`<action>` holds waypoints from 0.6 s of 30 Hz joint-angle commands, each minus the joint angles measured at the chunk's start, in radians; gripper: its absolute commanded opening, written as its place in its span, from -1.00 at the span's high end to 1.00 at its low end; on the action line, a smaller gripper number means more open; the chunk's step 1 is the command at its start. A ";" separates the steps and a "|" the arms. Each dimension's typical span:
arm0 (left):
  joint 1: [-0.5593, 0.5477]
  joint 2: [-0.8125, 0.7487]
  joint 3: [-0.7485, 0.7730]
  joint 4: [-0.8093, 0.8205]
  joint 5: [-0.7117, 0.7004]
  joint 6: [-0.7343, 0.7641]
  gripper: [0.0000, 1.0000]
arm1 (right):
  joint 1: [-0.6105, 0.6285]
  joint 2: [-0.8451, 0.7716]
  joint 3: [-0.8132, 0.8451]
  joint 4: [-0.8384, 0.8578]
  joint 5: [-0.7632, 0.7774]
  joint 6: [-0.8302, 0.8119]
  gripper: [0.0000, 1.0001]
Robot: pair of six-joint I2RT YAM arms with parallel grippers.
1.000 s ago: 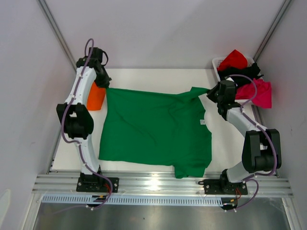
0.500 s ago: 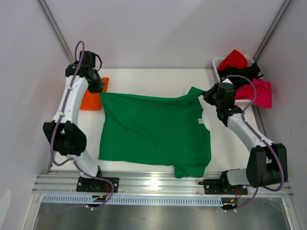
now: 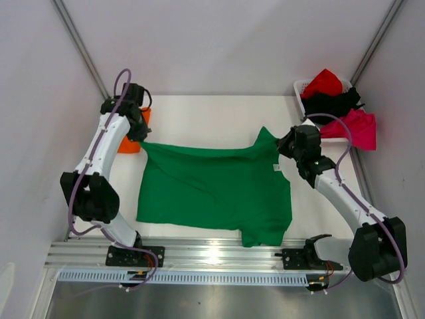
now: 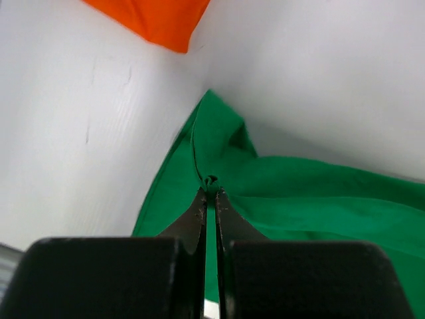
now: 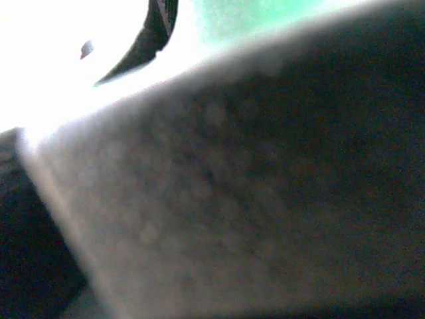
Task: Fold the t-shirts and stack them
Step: Fold the tshirt
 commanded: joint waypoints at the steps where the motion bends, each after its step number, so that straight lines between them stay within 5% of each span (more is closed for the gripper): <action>1: -0.016 0.029 -0.029 -0.021 -0.106 -0.008 0.99 | 0.018 -0.072 -0.021 -0.047 0.064 0.012 1.00; 7: -0.015 0.107 0.009 -0.099 -0.253 -0.040 0.99 | -0.006 -0.147 -0.037 -0.079 0.171 -0.014 1.00; 18: -0.013 0.051 -0.052 -0.067 -0.253 -0.054 0.99 | -0.078 -0.187 -0.073 -0.085 0.161 0.001 1.00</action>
